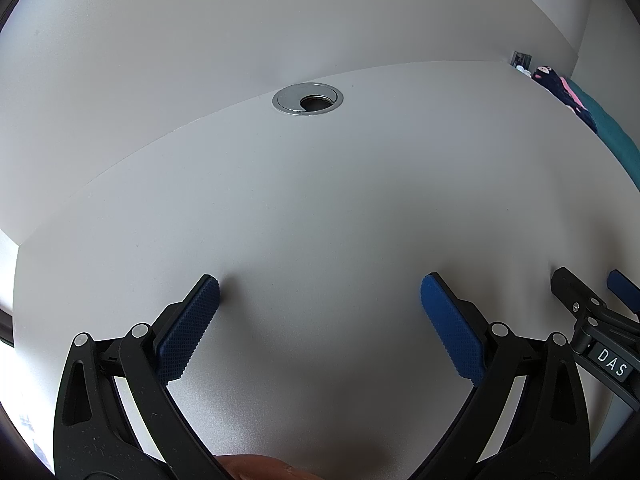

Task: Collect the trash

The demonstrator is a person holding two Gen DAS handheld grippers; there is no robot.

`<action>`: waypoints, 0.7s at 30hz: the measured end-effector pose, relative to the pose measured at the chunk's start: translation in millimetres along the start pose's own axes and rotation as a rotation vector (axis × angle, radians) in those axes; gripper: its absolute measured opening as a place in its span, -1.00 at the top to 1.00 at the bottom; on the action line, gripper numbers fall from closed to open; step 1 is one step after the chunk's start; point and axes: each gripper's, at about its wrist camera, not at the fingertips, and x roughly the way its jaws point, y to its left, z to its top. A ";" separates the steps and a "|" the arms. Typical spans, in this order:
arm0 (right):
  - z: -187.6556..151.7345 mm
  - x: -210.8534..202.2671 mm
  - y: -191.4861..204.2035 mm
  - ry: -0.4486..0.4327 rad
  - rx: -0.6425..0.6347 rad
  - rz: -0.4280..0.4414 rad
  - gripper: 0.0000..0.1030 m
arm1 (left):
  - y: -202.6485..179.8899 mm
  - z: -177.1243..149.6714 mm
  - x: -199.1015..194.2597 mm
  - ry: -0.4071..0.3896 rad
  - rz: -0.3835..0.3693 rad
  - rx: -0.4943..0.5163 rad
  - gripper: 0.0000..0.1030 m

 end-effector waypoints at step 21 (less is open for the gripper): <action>-0.6 0.1 0.7 0.000 0.000 0.000 -0.96 | -1.2 0.7 0.7 0.000 0.001 -0.003 -0.89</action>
